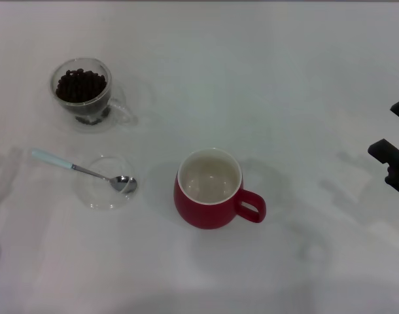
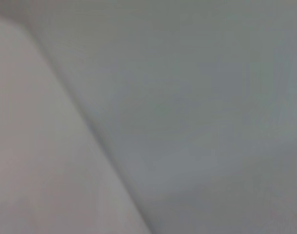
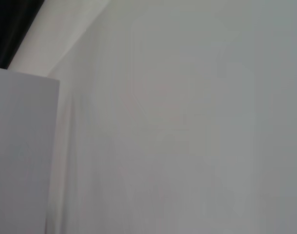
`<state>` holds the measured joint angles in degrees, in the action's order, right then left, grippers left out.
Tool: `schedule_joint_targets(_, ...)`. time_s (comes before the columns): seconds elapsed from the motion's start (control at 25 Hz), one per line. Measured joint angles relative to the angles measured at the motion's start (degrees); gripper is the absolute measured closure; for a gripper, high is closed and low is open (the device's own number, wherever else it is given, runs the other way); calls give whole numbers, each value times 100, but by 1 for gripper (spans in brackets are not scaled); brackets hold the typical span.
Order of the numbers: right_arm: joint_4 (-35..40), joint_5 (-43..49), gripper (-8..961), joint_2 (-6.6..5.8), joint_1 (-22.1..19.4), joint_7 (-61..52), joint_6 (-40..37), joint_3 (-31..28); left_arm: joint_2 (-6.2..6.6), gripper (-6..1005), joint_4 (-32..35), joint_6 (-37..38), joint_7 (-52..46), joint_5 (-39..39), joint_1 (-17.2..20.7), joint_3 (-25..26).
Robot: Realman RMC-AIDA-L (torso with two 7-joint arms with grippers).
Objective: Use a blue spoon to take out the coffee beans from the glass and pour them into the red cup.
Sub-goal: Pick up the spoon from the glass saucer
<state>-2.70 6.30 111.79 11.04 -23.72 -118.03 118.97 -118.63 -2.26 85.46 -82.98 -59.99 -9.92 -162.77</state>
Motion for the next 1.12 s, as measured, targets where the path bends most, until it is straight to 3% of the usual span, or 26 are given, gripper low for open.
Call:
schedule_joint_targets(0.28,-13,-5,305,-4,97,13,20,-5,16,410,-287,-414,-1302,964,-359,1)
schedule_joint_targets(0.68,-20,-6,305,-9,93,25,24,-6,-24,409,-162,-786,-1470,1661,-665,-1)
schedule_joint_targets(1.12,-20,-7,305,-10,53,21,11,-6,-18,413,-217,-863,-1309,1589,-664,40)
